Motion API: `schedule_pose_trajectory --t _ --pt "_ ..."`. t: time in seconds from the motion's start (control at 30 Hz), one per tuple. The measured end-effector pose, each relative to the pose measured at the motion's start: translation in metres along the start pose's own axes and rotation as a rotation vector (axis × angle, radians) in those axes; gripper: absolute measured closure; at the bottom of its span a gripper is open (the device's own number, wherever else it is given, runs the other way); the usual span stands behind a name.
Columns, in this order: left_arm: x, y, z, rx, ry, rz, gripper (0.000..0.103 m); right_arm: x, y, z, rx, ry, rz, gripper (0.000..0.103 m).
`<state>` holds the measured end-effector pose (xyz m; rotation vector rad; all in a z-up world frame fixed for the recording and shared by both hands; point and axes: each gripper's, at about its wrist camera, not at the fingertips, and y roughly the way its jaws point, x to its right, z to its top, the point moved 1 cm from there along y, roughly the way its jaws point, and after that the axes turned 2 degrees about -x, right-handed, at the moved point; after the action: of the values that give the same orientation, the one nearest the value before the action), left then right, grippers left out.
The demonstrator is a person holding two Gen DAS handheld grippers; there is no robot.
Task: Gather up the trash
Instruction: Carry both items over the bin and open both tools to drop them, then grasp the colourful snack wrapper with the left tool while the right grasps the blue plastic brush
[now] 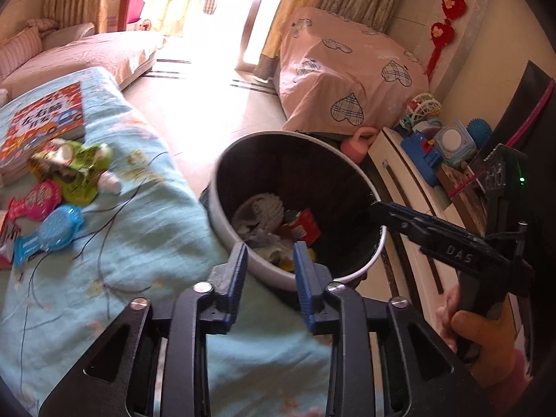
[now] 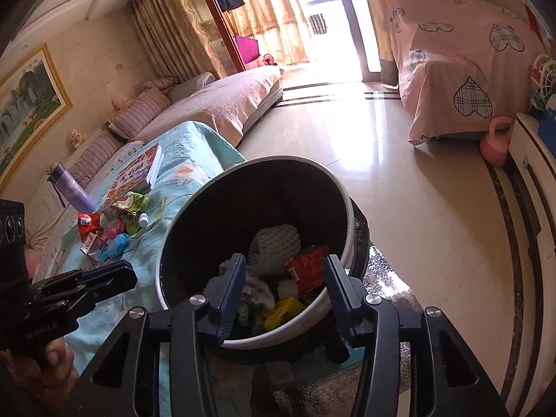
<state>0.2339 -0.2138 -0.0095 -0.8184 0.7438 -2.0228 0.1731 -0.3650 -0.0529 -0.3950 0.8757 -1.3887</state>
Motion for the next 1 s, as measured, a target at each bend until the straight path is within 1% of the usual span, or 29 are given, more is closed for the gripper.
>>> schedule_pose_trajectory --t 0.03,0.1,0.17,0.2,0.23,0.27,0.33,0.43,0.6,0.83,1.0 --pt "-0.005 -0.003 -0.004 0.004 -0.014 0.008 0.067 -0.002 -0.002 -0.002 0.007 0.001 0.005 0.048" --pt "-0.017 -0.011 -0.014 0.010 -0.046 0.021 0.066 -0.008 -0.008 -0.005 0.021 0.007 0.023 0.039" --pt "-0.030 -0.020 -0.024 0.014 -0.078 0.035 0.065 -0.016 -0.012 -0.007 0.033 0.008 0.047 0.025" --pt "-0.037 -0.024 -0.028 0.017 -0.090 0.047 0.062 -0.021 -0.014 -0.009 0.038 0.007 0.059 0.021" --pt "-0.044 -0.029 -0.034 0.024 -0.105 0.063 0.057 -0.027 -0.015 -0.009 0.041 0.005 0.069 0.016" --pt "-0.050 -0.035 -0.038 0.031 -0.117 0.078 0.055 -0.034 -0.016 -0.010 0.043 0.003 0.084 0.011" --pt "-0.063 -0.046 -0.047 0.046 -0.141 0.108 0.050 -0.048 -0.016 -0.013 0.044 -0.002 0.111 0.007" --pt "-0.082 -0.062 -0.060 0.065 -0.176 0.145 0.046 -0.070 -0.015 -0.020 0.039 -0.022 0.141 0.005" --pt "-0.111 -0.081 -0.079 0.077 -0.221 0.194 0.046 -0.107 -0.002 -0.032 0.008 -0.067 0.187 0.005" --pt "-0.150 -0.103 -0.100 0.090 -0.297 0.236 0.046 -0.150 0.016 -0.051 -0.043 -0.137 0.221 0.005" --pt "-0.171 -0.110 -0.106 0.094 -0.338 0.255 0.046 -0.168 0.028 -0.054 -0.068 -0.162 0.237 0.005"
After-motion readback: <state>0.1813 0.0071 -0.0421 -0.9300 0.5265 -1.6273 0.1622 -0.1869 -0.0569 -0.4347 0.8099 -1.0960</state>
